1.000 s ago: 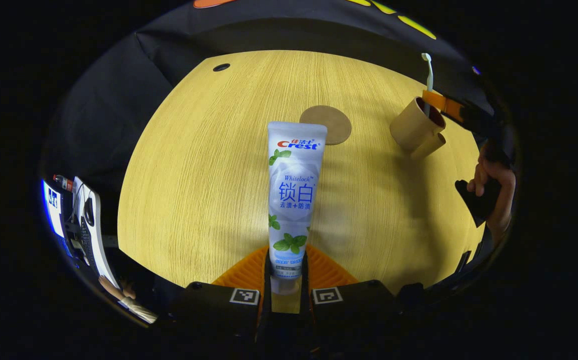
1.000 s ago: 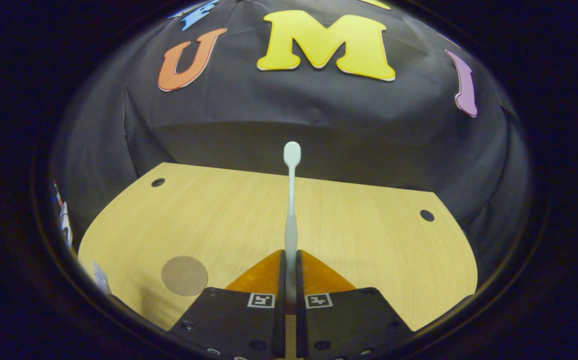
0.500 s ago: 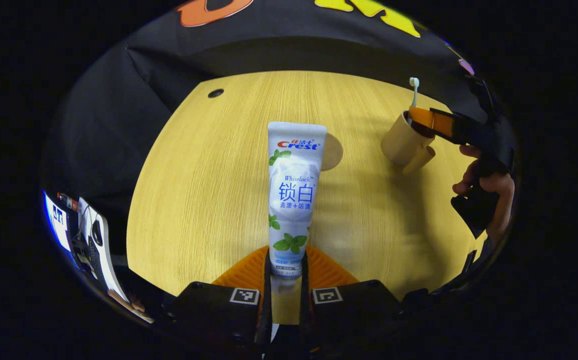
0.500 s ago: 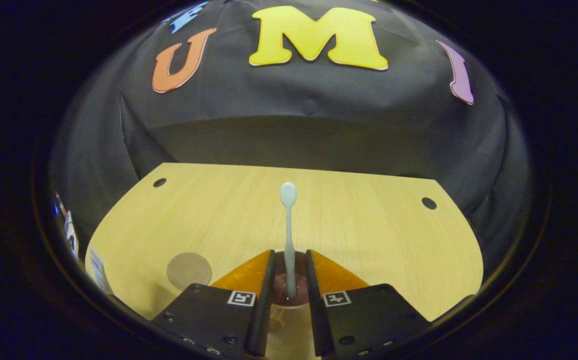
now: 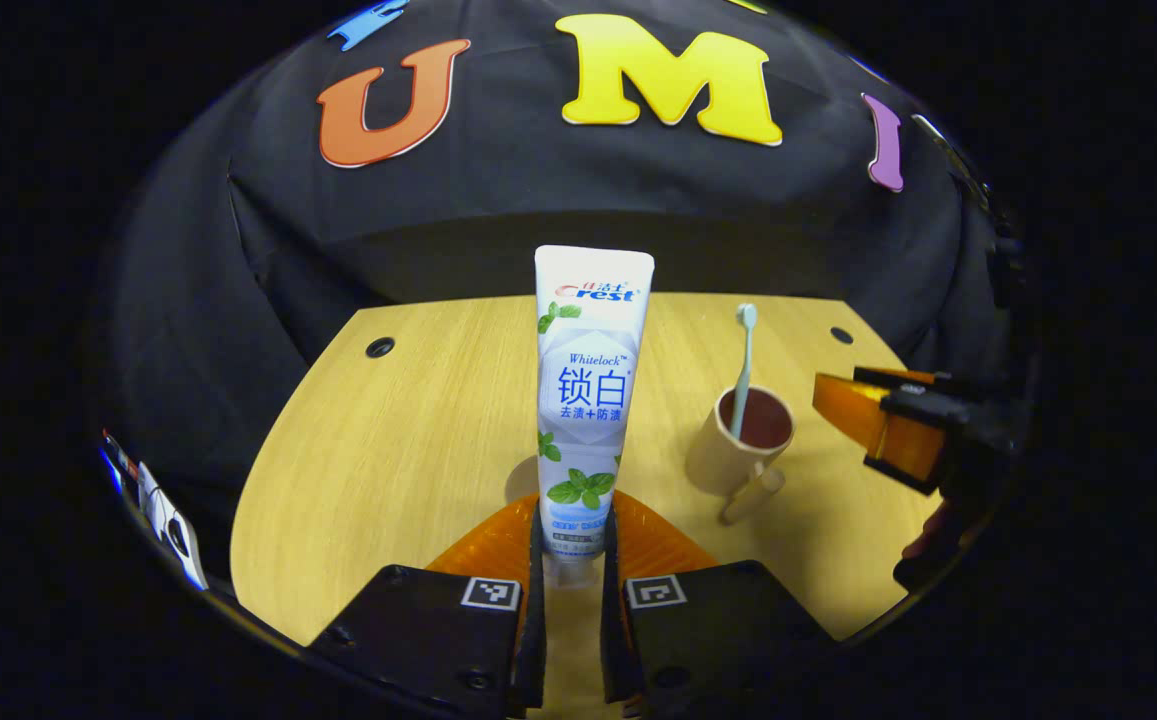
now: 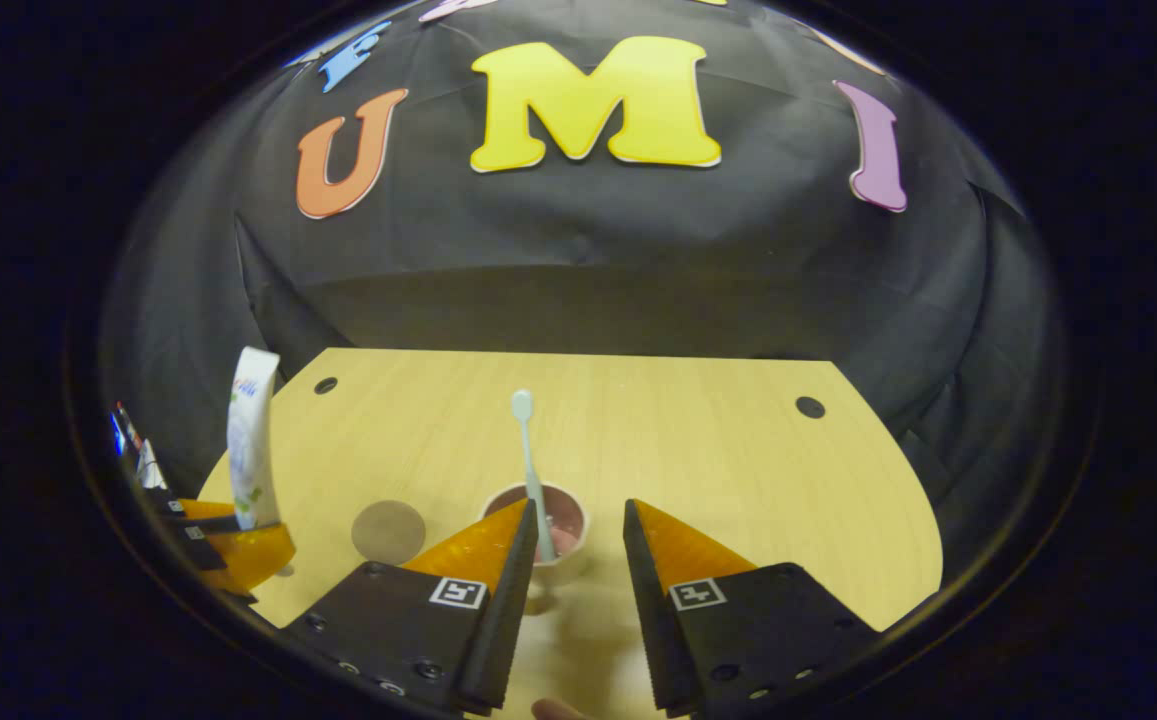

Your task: Put the toothbrush and toothpaste on the desktop into the cup, then pick up the cup and place it on the coaster on the desktop.

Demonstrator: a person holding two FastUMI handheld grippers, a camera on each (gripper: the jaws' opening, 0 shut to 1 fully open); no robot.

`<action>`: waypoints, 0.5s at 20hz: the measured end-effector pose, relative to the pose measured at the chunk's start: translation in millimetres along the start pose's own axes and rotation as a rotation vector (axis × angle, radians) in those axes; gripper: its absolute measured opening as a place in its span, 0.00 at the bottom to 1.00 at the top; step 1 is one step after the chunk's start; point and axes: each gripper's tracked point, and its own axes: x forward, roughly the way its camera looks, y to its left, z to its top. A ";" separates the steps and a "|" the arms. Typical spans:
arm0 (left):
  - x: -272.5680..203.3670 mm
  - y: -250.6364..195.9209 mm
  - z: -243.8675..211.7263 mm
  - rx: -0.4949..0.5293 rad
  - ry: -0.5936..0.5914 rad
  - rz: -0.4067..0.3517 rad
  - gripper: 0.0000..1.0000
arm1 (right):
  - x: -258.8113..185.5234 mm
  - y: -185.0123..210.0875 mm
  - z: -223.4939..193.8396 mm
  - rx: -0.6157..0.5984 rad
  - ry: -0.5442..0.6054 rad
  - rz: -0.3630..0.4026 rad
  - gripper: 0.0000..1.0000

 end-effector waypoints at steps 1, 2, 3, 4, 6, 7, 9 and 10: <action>10.4 -13.5 11.9 -0.003 -0.042 -0.022 0.25 | -5.0 -14.6 0.1 0.006 -0.001 -0.026 0.52; 20.5 -27.0 24.7 -0.007 -0.087 -0.042 0.25 | -10.5 -27.2 -0.8 0.013 -0.002 -0.045 0.55; 26.7 -43.1 39.1 -0.009 -0.129 -0.060 0.25 | -14.4 -40.3 -1.2 0.023 -0.002 -0.063 0.57; 33.0 -58.0 52.2 -0.013 -0.171 -0.075 0.25 | -17.5 -52.9 -2.2 0.033 -0.001 -0.081 0.59; 40.0 -76.2 66.7 -0.019 -0.240 -0.103 0.25 | -21.9 -75.8 -8.5 0.050 0.011 -0.110 0.65; 41.8 -81.5 72.0 -0.024 -0.267 -0.114 0.24 | -23.4 -86.9 -12.5 0.059 0.020 -0.125 0.69; 52.7 -94.6 80.2 -0.041 -0.311 -0.121 0.24 | -25.9 -107.1 -21.7 0.073 0.034 -0.155 0.74; 57.1 -97.0 82.2 -0.052 -0.328 -0.117 0.24 | -26.6 -117.5 -26.8 0.077 0.042 -0.179 0.80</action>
